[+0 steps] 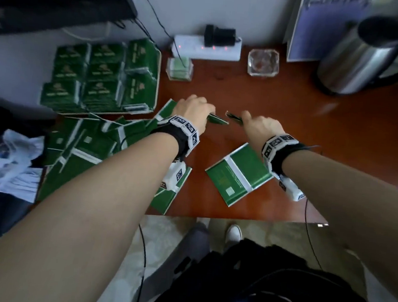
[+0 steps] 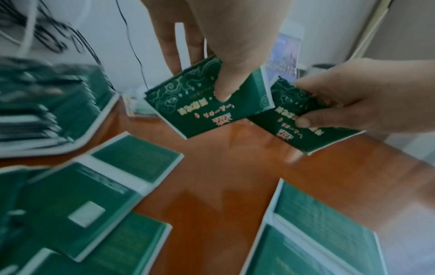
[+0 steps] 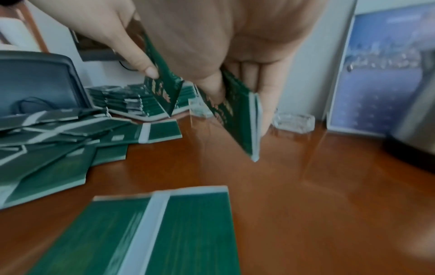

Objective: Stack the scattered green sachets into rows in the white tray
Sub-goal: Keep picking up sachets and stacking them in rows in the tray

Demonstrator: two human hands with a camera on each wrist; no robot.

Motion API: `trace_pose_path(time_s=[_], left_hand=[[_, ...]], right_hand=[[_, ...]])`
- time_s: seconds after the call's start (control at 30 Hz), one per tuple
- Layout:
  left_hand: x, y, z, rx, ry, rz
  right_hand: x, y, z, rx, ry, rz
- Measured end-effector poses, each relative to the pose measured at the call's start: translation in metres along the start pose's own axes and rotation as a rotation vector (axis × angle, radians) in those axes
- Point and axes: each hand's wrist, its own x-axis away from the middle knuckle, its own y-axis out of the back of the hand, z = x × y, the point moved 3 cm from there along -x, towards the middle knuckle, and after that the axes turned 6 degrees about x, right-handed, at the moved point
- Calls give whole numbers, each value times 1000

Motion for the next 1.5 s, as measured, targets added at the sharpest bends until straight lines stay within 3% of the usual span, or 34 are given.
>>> trace_pose_path(time_s=[0.17, 0.43, 0.63, 0.93, 1.3, 1.5], left_hand=[[21, 53, 36, -97, 86, -112], [38, 89, 107, -130, 126, -238], [37, 99, 181, -70, 89, -185], [27, 119, 274, -101, 82, -142], [-1, 100, 307, -51, 30, -215], [-22, 87, 313, -7, 8, -216]], right_hand=[[-13, 55, 21, -45, 28, -90], [-35, 91, 84, -25, -2, -162], [-72, 109, 150, -25, -131, -164], [-113, 122, 248, -25, -192, -159], [-150, 120, 267, 119, -147, -140], [-163, 115, 275, 238, -25, -114]])
